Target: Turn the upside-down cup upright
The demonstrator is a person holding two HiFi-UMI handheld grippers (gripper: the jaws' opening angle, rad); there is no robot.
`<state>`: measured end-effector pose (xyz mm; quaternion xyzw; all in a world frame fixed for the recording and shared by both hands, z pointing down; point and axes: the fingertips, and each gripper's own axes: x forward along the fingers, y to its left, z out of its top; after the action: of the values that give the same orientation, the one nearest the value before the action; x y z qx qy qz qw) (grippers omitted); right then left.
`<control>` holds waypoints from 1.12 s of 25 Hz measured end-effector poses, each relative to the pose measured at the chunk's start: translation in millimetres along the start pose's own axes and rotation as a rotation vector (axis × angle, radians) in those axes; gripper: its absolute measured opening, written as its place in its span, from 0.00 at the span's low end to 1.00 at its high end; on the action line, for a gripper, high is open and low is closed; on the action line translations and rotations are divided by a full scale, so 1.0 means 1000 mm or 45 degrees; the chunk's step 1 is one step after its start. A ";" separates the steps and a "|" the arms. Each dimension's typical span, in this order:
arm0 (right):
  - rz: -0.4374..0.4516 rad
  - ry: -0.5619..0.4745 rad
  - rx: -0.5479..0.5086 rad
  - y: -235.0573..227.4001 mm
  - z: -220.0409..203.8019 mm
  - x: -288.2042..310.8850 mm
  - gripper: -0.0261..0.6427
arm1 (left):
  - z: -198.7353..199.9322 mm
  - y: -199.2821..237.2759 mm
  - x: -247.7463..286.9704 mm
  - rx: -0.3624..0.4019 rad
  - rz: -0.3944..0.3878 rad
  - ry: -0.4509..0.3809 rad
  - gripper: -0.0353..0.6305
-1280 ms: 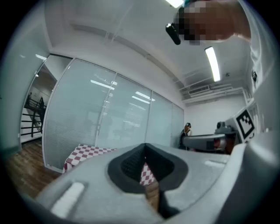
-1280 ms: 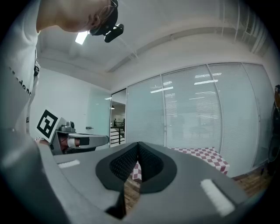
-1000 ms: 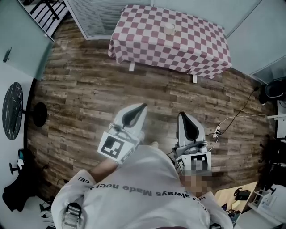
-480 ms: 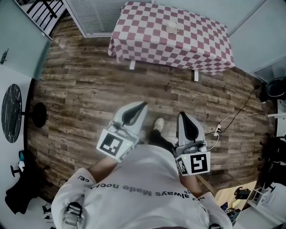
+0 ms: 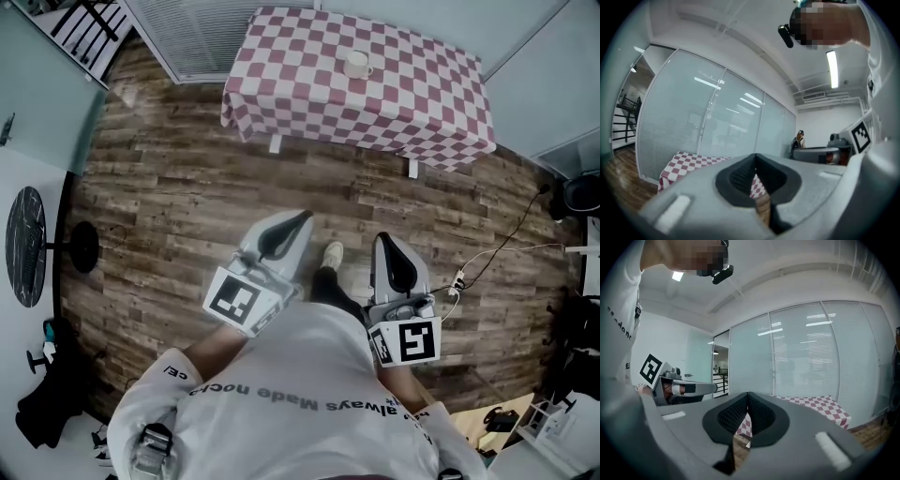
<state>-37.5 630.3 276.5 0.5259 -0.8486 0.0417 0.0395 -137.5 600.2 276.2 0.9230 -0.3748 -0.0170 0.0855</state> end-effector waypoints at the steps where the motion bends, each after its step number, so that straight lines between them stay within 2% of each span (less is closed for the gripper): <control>1: 0.003 -0.001 0.002 -0.011 0.002 0.006 0.04 | 0.003 0.003 0.012 0.007 0.005 -0.002 0.06; 6: 0.028 -0.001 0.004 -0.069 0.012 0.039 0.04 | 0.019 0.018 0.073 0.021 0.039 -0.012 0.06; 18: 0.079 0.001 0.004 -0.195 0.011 0.086 0.04 | 0.011 0.028 0.202 0.002 0.099 0.014 0.06; 28: 0.070 0.013 0.016 -0.245 0.010 0.103 0.04 | 0.008 0.032 0.252 -0.010 0.098 0.031 0.06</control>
<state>136.1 429.1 285.2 0.5023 -0.8623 0.0508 0.0394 20.7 402.0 282.3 0.9076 -0.4091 -0.0039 0.0941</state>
